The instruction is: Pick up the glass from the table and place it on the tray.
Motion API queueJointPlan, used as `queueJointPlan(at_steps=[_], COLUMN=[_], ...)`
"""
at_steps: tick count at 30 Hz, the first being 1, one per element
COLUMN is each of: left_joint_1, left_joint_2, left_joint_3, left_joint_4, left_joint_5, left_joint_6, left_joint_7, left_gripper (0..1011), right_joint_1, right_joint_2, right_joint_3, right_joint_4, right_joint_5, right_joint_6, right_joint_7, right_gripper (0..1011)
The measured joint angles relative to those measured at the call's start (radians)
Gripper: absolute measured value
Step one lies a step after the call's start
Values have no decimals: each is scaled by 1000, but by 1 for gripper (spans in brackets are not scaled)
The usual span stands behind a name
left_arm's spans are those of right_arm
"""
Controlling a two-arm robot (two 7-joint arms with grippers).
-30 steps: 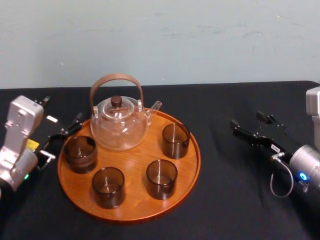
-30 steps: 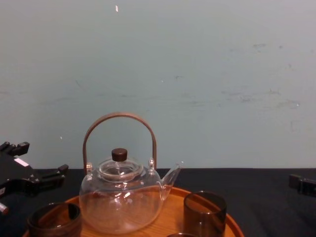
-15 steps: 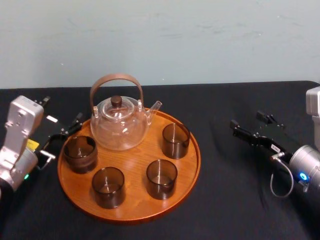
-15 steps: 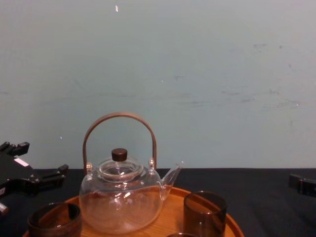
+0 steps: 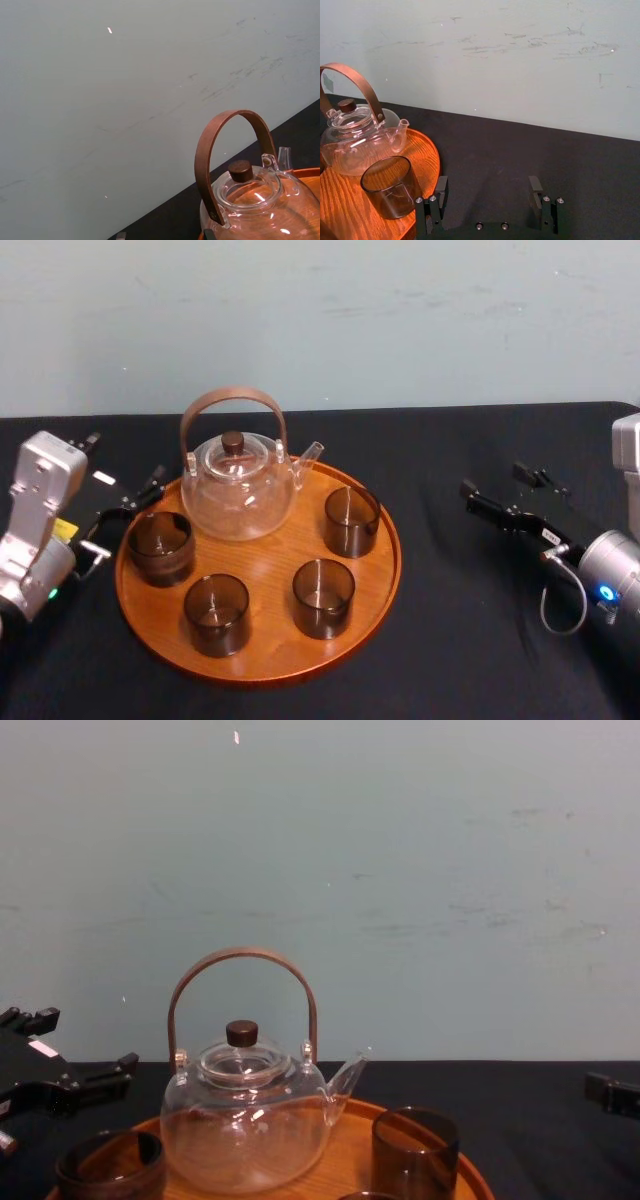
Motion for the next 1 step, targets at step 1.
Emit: queueJointPlan(at_steps=[1], left_joint_1=[0], left_joint_2=[0], left_joint_3=[0], left_joint_4=[0], left_joint_5=[0], left_joint_6=[0], left_joint_7=[0], left_gripper=[1002], right_joint_1=[0], right_joint_2=[0], right_joint_3=[0], right_joint_4=[0], right_joint_5=[0], right_joint_6=[0], right_joint_7=[0], right_gripper=[1002])
